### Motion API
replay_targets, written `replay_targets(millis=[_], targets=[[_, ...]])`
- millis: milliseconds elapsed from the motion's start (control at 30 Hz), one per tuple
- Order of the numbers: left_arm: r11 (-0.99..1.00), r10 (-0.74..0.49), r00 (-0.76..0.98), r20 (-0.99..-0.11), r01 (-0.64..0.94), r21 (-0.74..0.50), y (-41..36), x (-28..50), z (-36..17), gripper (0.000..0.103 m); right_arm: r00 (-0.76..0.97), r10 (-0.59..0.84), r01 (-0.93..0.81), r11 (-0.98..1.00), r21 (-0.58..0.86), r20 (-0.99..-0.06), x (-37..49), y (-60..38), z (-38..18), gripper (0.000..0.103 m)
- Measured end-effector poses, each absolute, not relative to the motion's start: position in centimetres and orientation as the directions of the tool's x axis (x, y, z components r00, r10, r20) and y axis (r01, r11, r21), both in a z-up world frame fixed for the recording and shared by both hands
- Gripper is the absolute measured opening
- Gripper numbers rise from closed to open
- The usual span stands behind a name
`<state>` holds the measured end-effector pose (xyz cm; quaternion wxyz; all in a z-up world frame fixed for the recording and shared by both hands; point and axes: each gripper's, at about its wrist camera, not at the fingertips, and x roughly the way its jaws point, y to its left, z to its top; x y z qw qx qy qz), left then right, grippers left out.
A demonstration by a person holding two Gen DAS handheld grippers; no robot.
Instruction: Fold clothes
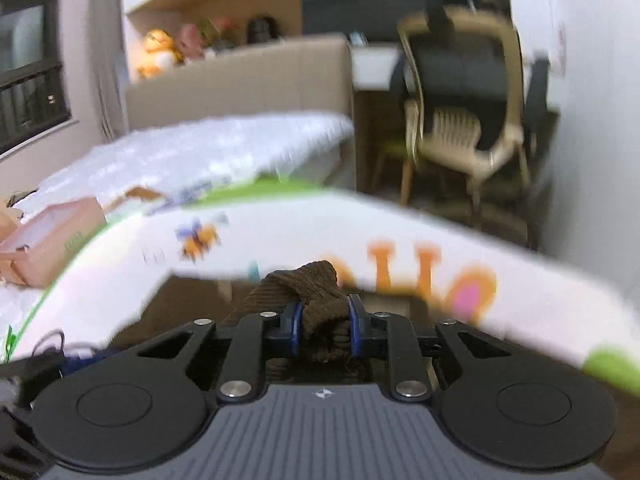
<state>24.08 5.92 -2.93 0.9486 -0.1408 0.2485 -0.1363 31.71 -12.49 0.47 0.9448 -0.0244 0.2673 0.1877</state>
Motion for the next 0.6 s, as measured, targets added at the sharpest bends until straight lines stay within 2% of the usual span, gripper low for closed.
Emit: replay_targets(millis=[100, 200, 233, 267, 300, 333, 367, 533, 567, 600], targets=[[0.924, -0.321, 0.840, -0.437, 0.177, -0.339, 6.1, 24.2, -3.0, 0.099, 0.780, 0.284, -0.326, 0.945, 0.026, -0.557, 32.8, -12.7, 0.0, 0.021], [0.923, -0.328, 0.832, -0.446, 0.181, -0.341, 6.0, 24.3, -3.1, 0.099, 0.738, 0.190, -0.255, 0.967, -0.007, -0.648, 34.1, -13.7, -2.5, 0.023], [0.922, -0.332, 0.828, -0.453, 0.183, -0.342, 6.0, 24.4, -3.2, 0.099, 0.736, 0.172, -0.240, 0.971, -0.016, -0.654, 34.2, -14.0, -3.0, 0.028], [0.921, -0.336, 0.823, -0.458, 0.184, -0.345, 6.0, 24.5, -3.3, 0.099, 0.735, 0.153, -0.225, 0.974, -0.025, -0.661, 34.2, -14.4, -3.4, 0.040], [0.920, -0.339, 0.819, -0.463, 0.184, -0.347, 6.0, 24.6, -3.5, 0.100, 0.733, 0.135, -0.210, 0.977, -0.034, -0.667, 34.2, -14.8, -3.9, 0.046], [0.920, -0.337, 0.818, -0.466, 0.181, -0.349, 6.1, 24.7, -3.5, 0.100, 0.737, 0.127, -0.201, 0.979, -0.037, -0.664, 34.2, -15.0, -3.9, 0.053], [0.920, -0.336, 0.817, -0.469, 0.177, -0.350, 6.1, 24.7, -3.6, 0.100, 0.750, 0.137, -0.203, 0.979, -0.029, -0.647, 33.9, -15.1, -3.2, 0.055], [0.920, -0.333, 0.810, -0.482, 0.165, -0.356, 6.1, 24.9, -3.8, 0.102, 0.813, 0.286, -0.296, 0.953, 0.064, -0.508, 32.1, -14.7, -0.3, 0.056], [0.920, -0.333, 0.810, -0.483, 0.166, -0.356, 6.1, 24.9, -3.8, 0.102, 0.808, 0.311, -0.314, 0.946, 0.081, -0.501, 32.0, -14.5, -0.3, 0.056], [0.920, -0.333, 0.809, -0.484, 0.166, -0.354, 6.1, 24.9, -3.8, 0.102, 0.779, 0.324, -0.324, 0.941, 0.096, -0.537, 32.4, -14.2, -1.2, 0.056]])
